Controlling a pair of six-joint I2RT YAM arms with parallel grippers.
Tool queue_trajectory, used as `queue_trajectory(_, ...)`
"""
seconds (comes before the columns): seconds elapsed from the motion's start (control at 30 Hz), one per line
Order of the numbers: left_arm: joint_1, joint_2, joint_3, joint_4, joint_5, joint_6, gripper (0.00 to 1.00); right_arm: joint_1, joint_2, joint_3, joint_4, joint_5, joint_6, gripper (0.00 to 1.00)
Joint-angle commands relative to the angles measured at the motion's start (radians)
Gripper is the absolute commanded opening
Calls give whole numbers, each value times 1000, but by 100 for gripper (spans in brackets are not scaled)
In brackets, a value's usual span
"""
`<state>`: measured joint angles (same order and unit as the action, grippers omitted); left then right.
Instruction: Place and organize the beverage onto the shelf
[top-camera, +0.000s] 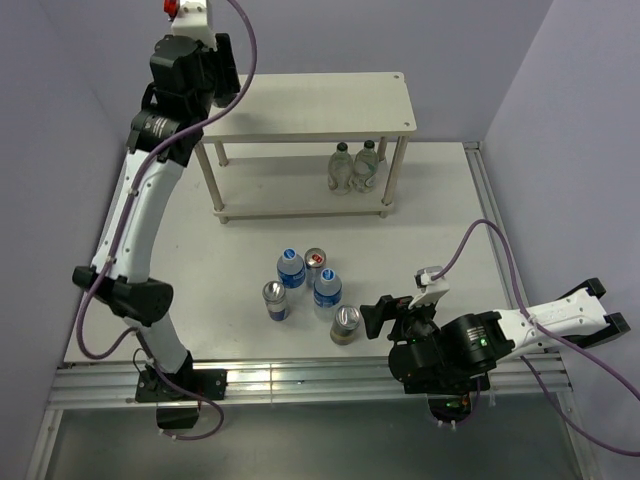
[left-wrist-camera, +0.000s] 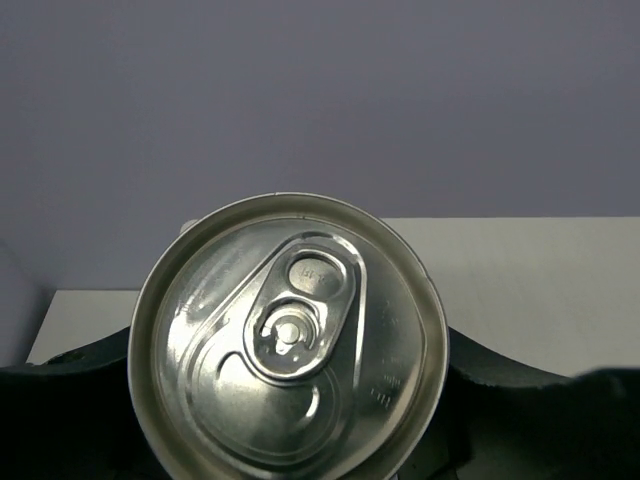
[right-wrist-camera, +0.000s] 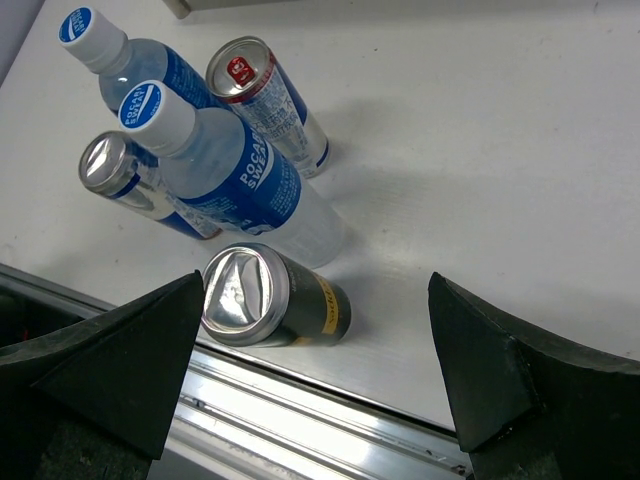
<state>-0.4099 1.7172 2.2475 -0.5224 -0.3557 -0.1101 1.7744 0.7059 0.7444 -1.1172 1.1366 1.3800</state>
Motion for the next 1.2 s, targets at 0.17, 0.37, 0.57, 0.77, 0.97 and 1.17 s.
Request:
queue_trajectory(0.17, 102, 117, 100, 27, 158, -7, 0, 11, 3, -7, 14, 52, 28, 100)
queue_trajectory(0.37, 106, 145, 49, 64, 126, 7, 0, 14, 29, 4, -10, 57, 56, 100)
queue_trajectory(0.57, 105, 141, 12, 70, 113, 10, 55, 19, 24, 1, -24, 61, 70, 100)
queue_trajectory(0.77, 105, 99, -2, 73, 96, 9, 99, 19, 17, -2, -18, 61, 65, 100)
queue_trajectory(0.97, 96, 33, -19, 68, 77, 13, 99, 19, 27, 3, -26, 63, 74, 100)
queue_trajectory(1.17, -2, -94, -37, 3, -17, 26, 99, 22, 37, 6, -33, 69, 86, 100)
